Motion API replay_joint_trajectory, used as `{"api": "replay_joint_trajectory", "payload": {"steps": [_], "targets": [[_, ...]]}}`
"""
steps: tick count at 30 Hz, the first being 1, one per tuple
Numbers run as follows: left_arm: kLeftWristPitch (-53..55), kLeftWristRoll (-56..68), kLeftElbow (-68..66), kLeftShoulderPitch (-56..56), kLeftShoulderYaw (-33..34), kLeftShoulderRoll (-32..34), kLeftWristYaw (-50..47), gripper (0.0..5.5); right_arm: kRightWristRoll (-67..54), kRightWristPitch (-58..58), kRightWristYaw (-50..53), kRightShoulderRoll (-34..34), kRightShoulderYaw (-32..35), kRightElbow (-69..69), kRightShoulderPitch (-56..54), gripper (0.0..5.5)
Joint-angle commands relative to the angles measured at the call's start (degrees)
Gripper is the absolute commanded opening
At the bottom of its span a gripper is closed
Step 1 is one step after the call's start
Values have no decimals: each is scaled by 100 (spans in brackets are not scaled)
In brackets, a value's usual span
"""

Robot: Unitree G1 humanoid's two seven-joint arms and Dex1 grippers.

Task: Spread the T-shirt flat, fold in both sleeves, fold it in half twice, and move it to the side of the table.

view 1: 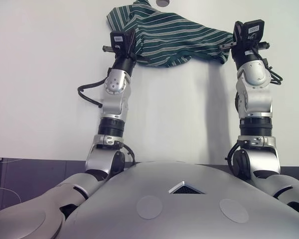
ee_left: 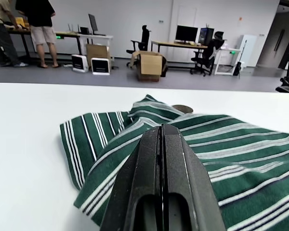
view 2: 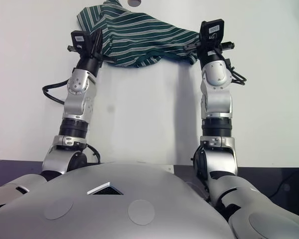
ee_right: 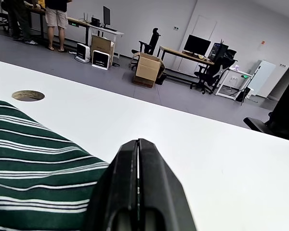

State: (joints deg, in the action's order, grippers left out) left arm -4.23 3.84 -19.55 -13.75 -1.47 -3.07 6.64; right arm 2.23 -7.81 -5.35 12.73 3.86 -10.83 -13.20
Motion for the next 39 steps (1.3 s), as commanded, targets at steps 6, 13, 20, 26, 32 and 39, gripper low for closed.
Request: {"api": "replay_joint_trajectory", "payload": {"steps": [6,13,20,26,32,39], "targets": [[1143,-523,1511,460,-1363,1433,2056,131,-28,211,596,-342,244,-114,269,0],[1208,-1028,1063,141,-1975,1595,2352,149,3,485,786,-458,262,-488,161,0],[1045,-1224,288,-184,-1755,1441,1821,149,30,602,765,-448,223,-723,117,0],[890,-1109,29,-276,-1557,1283,1594,42,47,635,676,-375,166,-726,166,0],[1112,-542,1003,105,-1289,1493,2205,3,49,745,-167,864,402,-1039,-66,0],[2511,644,2366,-91,-687,1880,2956,3,46,1357,-1635,1392,-269,-725,-16,0]]}}
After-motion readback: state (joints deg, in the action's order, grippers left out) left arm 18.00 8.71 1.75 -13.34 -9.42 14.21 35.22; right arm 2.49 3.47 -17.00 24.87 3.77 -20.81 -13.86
